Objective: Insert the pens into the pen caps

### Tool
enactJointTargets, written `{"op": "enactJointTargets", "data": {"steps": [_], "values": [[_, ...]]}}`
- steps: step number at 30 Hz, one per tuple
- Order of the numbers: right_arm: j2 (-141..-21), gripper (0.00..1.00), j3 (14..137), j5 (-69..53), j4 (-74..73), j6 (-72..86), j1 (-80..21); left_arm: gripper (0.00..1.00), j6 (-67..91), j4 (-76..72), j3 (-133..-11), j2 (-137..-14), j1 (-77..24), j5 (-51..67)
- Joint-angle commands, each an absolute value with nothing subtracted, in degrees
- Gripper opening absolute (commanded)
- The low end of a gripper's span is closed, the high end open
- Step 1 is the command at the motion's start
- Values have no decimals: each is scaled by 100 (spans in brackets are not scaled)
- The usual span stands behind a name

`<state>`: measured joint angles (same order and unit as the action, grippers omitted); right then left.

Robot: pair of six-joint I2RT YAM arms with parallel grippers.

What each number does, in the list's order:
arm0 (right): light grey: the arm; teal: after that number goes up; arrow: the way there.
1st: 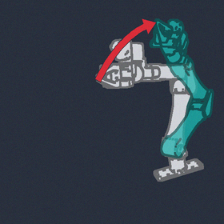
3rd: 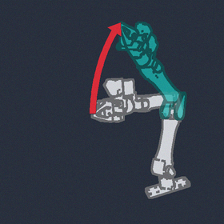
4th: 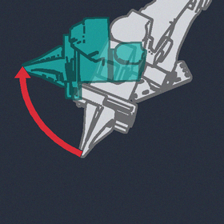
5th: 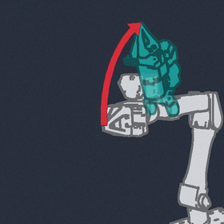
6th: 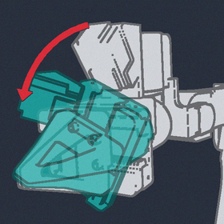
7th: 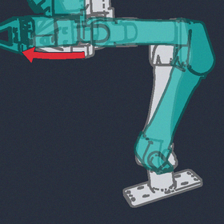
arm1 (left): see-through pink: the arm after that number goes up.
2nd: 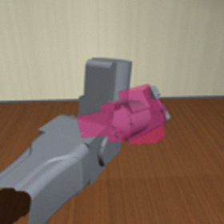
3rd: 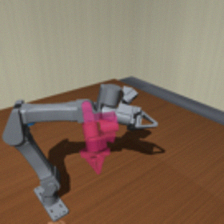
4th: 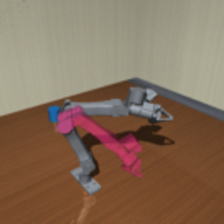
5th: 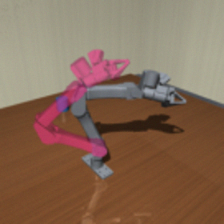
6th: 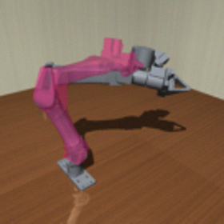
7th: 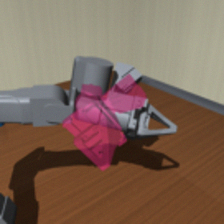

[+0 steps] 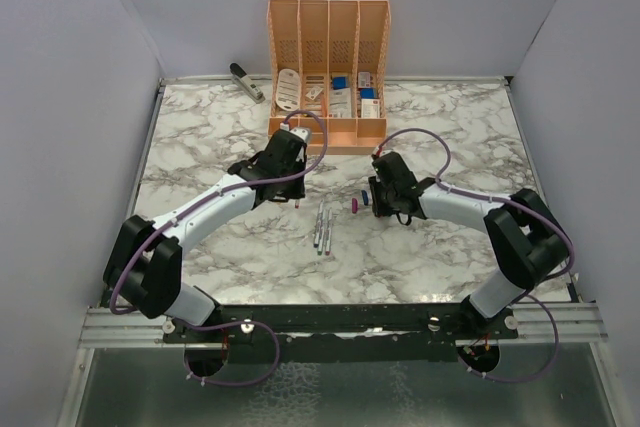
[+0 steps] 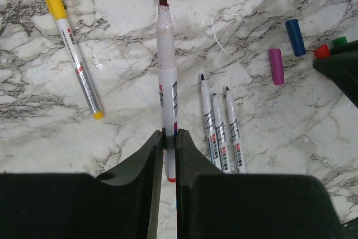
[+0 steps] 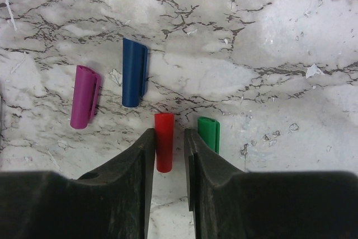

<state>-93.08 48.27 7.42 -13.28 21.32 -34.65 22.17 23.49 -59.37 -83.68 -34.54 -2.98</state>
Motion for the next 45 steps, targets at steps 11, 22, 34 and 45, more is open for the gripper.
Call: {"op": "enactJointTargets", "data": {"steps": [11,22,34,45], "values": [[-10232,2,5248,852,-2149,2175,-3695,0,2189,2250,-5868,-8139,-3410,-308],[-9785,2,5849,1298,-2467,2281,-3735,0,2072,2162,-5957,-8114,-3401,-200],[-8302,2,6128,1939,-850,1900,-3727,0,1998,1177,-5525,-7646,-3401,575],[-6699,2,4466,1283,2954,1706,-3685,0,2060,-1658,-4518,-7159,-3472,2733]]}}
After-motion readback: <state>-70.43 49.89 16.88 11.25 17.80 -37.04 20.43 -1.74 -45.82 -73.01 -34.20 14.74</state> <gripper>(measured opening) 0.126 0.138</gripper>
